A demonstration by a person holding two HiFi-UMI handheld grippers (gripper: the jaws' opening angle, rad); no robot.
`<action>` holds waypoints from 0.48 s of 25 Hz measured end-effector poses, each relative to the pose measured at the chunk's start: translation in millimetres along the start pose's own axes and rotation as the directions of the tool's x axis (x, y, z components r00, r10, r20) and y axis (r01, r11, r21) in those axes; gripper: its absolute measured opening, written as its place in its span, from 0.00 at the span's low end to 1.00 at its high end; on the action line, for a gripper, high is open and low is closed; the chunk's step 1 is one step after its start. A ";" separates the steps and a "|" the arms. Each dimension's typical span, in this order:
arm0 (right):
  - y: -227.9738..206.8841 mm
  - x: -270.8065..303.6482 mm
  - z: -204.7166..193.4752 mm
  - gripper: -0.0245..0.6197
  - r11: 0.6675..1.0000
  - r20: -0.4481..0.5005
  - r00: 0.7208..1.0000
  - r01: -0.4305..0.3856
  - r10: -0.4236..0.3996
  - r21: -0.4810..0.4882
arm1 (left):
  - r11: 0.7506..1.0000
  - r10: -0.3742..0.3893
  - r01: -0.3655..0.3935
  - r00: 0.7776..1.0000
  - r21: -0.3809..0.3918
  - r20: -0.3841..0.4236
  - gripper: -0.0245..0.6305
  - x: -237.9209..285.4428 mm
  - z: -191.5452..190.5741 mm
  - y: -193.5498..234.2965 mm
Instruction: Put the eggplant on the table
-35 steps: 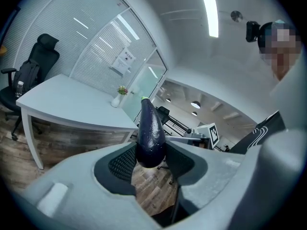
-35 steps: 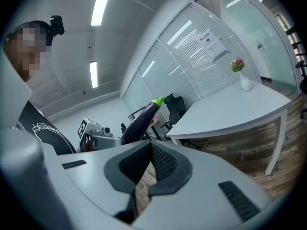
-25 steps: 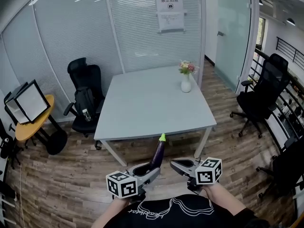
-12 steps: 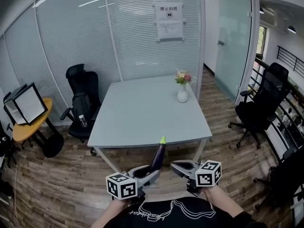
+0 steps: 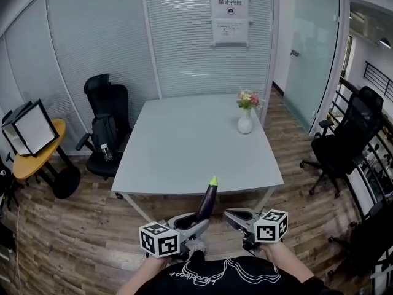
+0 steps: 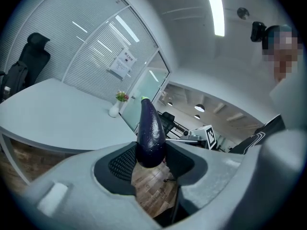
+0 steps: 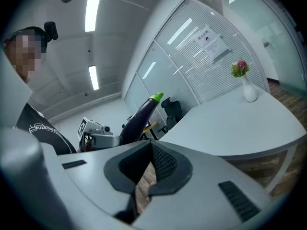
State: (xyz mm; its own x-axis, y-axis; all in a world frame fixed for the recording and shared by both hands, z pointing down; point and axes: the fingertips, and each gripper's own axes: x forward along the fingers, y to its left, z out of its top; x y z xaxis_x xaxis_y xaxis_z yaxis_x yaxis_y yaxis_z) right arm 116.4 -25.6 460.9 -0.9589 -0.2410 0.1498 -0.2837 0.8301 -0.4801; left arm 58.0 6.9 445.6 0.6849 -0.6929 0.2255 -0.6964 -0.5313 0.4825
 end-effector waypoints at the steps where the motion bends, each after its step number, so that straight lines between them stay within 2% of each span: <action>1: -8.3 7.5 3.4 0.05 1.000 -0.003 1.000 0.004 -0.003 0.004 | 1.000 -0.003 0.003 1.000 -0.004 -0.003 0.33 5.1 4.2 10.9; 12: -96.8 103.7 63.1 0.05 0.998 -0.027 0.999 0.041 -0.040 0.047 | 1.000 0.000 -0.001 0.999 -0.026 -0.043 0.33 54.6 82.9 132.4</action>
State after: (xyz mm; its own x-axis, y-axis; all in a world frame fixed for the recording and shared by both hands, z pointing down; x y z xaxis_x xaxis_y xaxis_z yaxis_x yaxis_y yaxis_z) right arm 43.9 -162.7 468.4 -0.9462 -0.2604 0.1922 -0.3231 0.7951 -0.5133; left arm -14.6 -141.6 451.6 0.6936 -0.6712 0.2615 -0.6911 -0.5176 0.5045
